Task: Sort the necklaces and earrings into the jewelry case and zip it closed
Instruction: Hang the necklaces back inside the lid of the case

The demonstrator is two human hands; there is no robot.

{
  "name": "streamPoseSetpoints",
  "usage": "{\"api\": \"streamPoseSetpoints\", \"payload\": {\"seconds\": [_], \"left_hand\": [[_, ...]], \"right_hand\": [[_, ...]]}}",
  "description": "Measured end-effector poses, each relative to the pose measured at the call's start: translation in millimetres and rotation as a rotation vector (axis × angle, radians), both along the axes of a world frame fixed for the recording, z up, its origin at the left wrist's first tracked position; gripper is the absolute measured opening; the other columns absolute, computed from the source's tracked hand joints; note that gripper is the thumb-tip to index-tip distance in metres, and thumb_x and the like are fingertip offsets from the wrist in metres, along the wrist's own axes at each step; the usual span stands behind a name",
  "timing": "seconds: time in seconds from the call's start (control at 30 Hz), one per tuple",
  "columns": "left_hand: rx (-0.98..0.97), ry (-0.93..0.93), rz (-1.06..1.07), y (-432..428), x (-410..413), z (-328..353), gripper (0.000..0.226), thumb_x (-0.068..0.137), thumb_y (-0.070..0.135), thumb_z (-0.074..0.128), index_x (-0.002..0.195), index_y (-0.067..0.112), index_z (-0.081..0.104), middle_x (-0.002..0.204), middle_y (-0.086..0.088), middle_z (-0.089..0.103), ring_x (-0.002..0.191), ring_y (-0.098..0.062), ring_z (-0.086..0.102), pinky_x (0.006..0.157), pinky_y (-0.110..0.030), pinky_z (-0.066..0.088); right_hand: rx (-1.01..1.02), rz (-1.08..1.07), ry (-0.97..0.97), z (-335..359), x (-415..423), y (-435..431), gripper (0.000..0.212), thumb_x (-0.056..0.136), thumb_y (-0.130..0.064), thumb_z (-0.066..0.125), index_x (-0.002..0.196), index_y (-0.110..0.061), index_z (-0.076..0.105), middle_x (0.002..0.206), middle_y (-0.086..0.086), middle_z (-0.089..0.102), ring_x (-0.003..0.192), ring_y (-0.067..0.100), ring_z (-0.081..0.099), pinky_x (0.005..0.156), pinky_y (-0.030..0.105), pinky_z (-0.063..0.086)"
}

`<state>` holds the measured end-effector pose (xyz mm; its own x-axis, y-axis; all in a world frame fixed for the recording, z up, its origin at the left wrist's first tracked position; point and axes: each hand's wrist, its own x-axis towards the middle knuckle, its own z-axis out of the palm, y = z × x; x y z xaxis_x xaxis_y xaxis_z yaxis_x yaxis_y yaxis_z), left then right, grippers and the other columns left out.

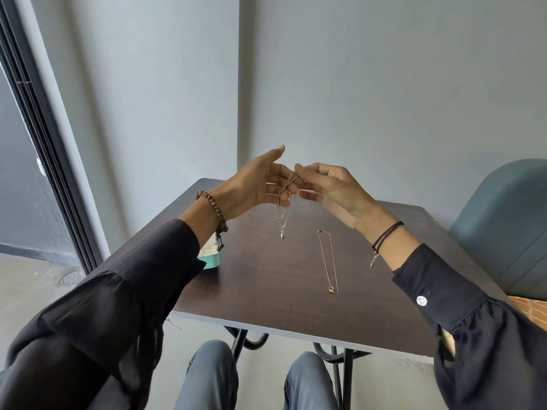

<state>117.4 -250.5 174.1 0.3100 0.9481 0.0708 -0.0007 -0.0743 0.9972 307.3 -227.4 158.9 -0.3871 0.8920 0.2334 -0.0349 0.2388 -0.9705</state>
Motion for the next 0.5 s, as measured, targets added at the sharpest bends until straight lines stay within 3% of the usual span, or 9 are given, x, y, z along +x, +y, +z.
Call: {"api": "streamPoseSetpoints", "payload": {"seconds": [0.13, 0.3, 0.4, 0.5], "left_hand": [[-0.026, -0.044, -0.003, -0.6, 3.0, 1.9, 0.052, 0.106, 0.051, 0.038, 0.092, 0.009, 0.066, 0.075, -0.006, 0.063, 0.058, -0.018, 0.055, 0.069, -0.030, 0.055], [-0.044, -0.098, 0.033, 4.6, 0.7, 3.5, 0.045, 0.103, 0.047, 0.045, 0.086, 0.013, 0.068, 0.069, 0.000, 0.056, 0.064, -0.017, 0.059, 0.086, -0.036, 0.054], [-0.052, -0.145, 0.054, 6.2, -3.1, 4.4, 0.038, 0.100, 0.040, 0.055, 0.078, 0.013, 0.068, 0.068, 0.000, 0.055, 0.068, -0.017, 0.061, 0.094, -0.040, 0.053], [-0.058, -0.186, 0.054, 6.4, -5.2, 4.1, 0.035, 0.098, 0.035, 0.060, 0.073, 0.012, 0.066, 0.069, -0.001, 0.055, 0.067, -0.019, 0.061, 0.090, -0.038, 0.056]], "right_hand": [[-0.080, 0.042, 0.065, -0.2, -0.1, -2.1, 0.026, 0.095, -0.029, 0.070, 0.110, -0.010, 0.062, 0.097, 0.007, 0.074, 0.091, 0.017, 0.071, 0.092, 0.034, 0.050], [-0.087, 0.072, 0.075, -2.6, -0.9, -3.8, 0.022, 0.096, -0.023, 0.070, 0.113, -0.010, 0.063, 0.086, 0.002, 0.069, 0.084, 0.017, 0.069, 0.091, 0.034, 0.051], [-0.066, 0.089, 0.033, -5.2, -0.7, -4.9, 0.012, 0.096, -0.015, 0.069, 0.106, -0.010, 0.064, 0.083, 0.000, 0.069, 0.080, 0.016, 0.066, 0.087, 0.031, 0.051], [-0.070, 0.103, 0.015, -7.5, -0.3, -3.8, 0.006, 0.096, -0.017, 0.070, 0.096, -0.012, 0.067, 0.079, 0.000, 0.062, 0.077, 0.016, 0.061, 0.086, 0.033, 0.048]]}}
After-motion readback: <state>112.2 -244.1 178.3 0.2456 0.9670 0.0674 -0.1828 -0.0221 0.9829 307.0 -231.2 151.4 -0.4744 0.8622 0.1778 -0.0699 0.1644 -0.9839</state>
